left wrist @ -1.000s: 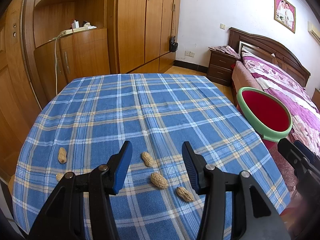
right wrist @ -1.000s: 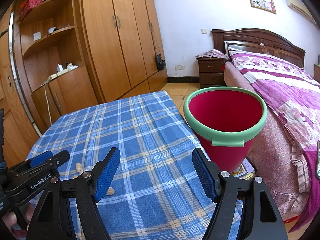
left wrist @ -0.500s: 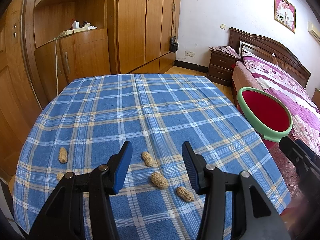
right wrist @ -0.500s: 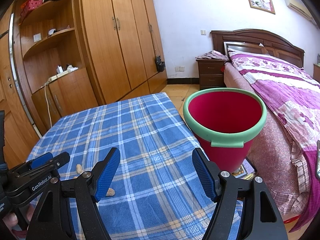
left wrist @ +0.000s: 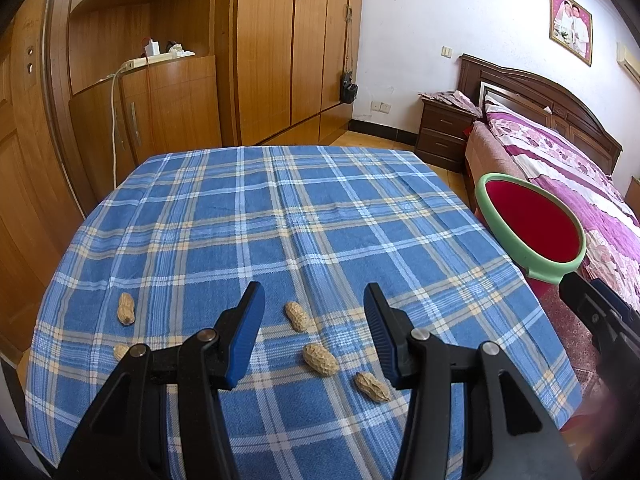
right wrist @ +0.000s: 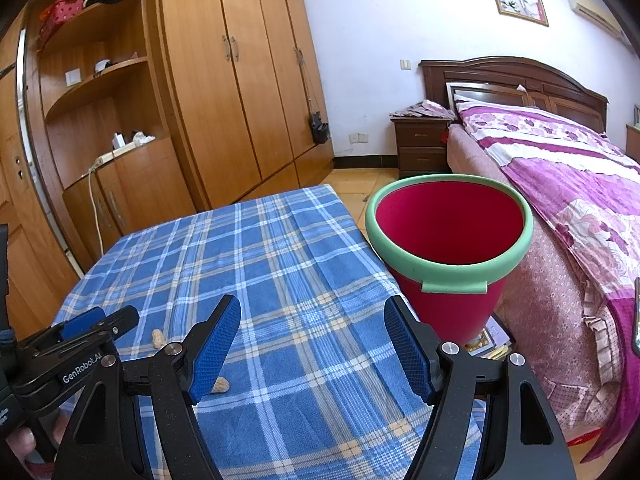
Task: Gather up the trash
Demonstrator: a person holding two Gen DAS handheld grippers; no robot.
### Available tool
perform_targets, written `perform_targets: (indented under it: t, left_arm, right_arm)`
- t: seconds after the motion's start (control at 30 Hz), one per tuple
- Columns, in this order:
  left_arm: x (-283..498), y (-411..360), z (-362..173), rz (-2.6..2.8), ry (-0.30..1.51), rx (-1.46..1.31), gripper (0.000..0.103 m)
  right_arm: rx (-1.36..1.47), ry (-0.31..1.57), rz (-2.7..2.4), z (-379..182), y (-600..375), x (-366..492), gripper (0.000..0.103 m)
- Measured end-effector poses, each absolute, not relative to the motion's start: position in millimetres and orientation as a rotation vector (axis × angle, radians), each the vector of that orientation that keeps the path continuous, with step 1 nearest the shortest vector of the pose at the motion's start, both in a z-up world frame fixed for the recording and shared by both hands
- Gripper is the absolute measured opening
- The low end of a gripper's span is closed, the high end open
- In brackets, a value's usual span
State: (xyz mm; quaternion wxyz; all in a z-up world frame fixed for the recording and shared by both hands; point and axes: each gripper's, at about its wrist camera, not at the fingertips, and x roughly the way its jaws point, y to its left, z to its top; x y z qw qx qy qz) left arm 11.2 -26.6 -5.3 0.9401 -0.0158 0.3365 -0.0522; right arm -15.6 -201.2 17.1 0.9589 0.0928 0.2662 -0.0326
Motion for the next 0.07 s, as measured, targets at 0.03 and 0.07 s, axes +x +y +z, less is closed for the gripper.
perform_targets:
  t: [0.03, 0.07]
  left_arm:
    - [11.1, -25.9, -6.2, -0.105, 0.689, -0.033, 0.052]
    - [11.8, -25.4, -6.6, -0.105, 0.691, -0.034, 0.052]
  right_arm:
    - [0.189, 0.54, -0.066, 17.0, -201.2, -15.6, 0.075]
    - [0.19, 0.54, -0.066, 17.0, -201.1, -15.6, 0.075]
